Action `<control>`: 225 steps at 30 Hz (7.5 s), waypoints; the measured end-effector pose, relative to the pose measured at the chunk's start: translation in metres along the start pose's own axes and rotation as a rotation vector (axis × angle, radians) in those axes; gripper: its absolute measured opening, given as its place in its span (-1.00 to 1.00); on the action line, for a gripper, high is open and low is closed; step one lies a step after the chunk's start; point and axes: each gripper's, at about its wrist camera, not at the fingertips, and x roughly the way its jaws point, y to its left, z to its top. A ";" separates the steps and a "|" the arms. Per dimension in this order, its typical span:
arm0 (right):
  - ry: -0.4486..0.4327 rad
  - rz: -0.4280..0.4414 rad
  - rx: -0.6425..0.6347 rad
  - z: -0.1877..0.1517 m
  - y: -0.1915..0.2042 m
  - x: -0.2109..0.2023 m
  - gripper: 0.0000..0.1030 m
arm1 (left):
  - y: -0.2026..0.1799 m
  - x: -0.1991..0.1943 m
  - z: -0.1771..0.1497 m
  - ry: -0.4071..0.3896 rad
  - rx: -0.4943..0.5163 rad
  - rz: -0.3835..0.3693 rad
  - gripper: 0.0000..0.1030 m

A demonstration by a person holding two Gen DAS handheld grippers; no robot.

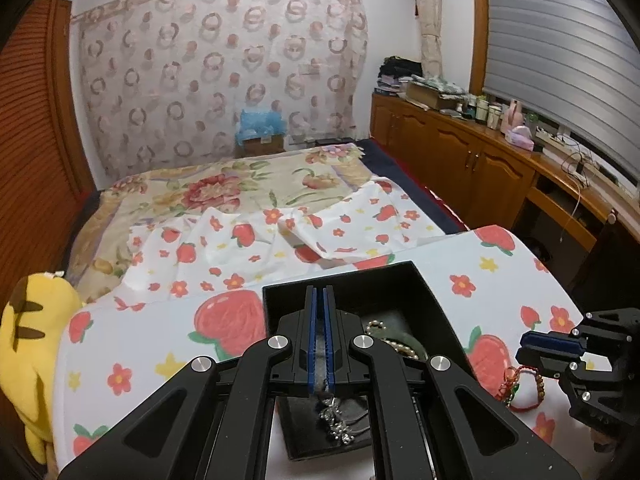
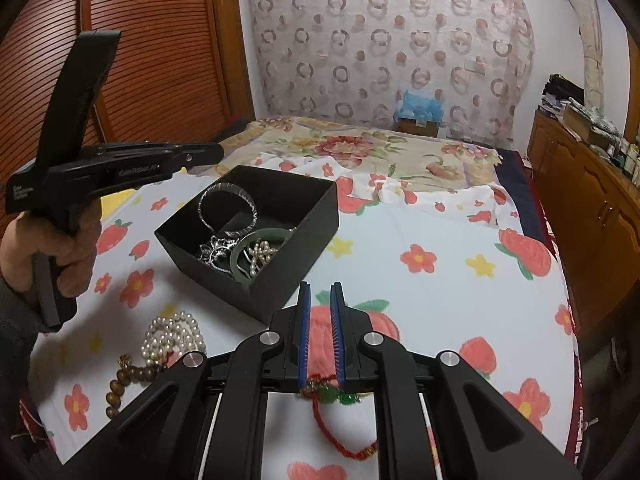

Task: Organize jewelry

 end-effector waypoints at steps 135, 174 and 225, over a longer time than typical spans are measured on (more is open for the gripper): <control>-0.084 0.046 -0.011 -0.008 0.018 -0.080 -0.91 | -0.040 -0.077 -0.171 0.193 0.028 -0.136 -0.67; 0.112 0.005 -0.037 -0.053 0.016 -0.027 -0.92 | -0.041 -0.076 -0.172 0.192 0.031 -0.135 -0.67; 0.105 -0.063 -0.014 -0.067 -0.004 -0.028 -0.54 | -0.042 -0.076 -0.172 0.189 0.037 -0.131 -0.67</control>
